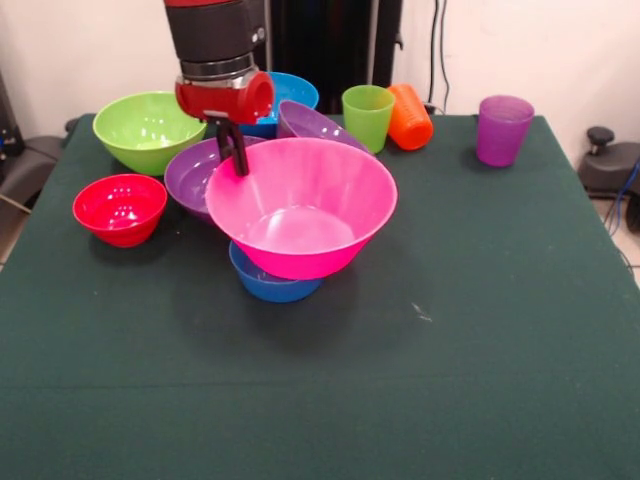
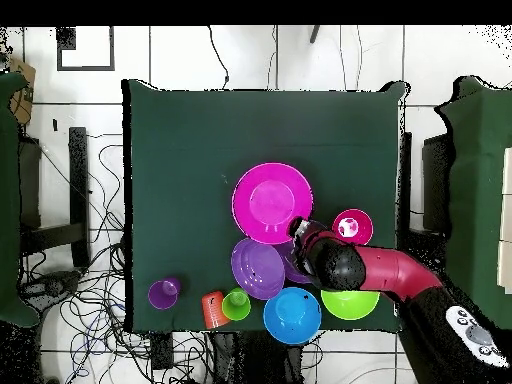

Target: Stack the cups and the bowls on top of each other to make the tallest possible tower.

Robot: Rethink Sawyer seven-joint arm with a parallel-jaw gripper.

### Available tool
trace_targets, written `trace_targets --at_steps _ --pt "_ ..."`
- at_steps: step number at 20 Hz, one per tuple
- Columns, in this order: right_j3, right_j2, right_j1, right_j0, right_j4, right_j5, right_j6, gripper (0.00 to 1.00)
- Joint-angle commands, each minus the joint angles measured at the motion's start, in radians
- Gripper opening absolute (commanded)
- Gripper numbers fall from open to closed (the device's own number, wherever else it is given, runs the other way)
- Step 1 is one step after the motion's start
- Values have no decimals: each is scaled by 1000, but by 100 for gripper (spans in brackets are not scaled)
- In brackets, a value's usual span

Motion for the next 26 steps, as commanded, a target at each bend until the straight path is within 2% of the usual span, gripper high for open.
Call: trace_targets --at_steps 1,11,14,18,26 --pt "-70 -68 27 -8 -116 131 -127 0" --pt "-97 -67 60 -8 -137 112 -113 0" --pt "-107 -80 74 8 -142 86 -90 0" --pt "-99 -109 56 31 -148 60 -57 0" --pt "-125 -137 70 46 -158 36 -54 0"
